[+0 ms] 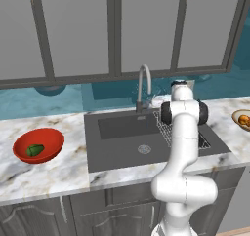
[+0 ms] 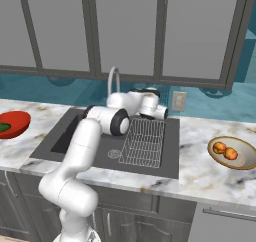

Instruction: Pick the peachs from the sink and place them in one bowl. Place the avocado in the other bowl. Then turn off the sink faucet.

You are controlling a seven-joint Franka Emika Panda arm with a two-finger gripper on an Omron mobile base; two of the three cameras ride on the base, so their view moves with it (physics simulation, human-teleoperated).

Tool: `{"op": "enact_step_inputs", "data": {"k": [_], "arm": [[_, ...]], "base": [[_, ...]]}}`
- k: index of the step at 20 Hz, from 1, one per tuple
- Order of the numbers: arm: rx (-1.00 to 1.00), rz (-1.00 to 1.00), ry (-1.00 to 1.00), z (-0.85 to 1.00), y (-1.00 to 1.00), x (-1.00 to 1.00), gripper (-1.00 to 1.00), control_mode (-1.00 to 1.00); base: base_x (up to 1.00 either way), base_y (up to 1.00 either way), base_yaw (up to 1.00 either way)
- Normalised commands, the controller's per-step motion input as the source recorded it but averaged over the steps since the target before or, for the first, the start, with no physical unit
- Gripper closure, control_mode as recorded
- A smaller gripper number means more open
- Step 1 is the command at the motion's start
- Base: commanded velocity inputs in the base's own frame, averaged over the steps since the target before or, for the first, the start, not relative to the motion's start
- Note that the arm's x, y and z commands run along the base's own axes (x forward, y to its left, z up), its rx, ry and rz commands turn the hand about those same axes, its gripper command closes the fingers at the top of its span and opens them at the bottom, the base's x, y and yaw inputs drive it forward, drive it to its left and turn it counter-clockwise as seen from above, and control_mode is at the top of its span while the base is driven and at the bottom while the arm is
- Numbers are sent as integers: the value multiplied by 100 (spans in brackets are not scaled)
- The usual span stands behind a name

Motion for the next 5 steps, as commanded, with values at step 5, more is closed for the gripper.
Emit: {"op": "enact_step_inputs", "data": {"k": [5], "arm": [[-13, 15, -4, 23, 79, -6, -100, -100]], "base": [[0, 0, 0]]}}
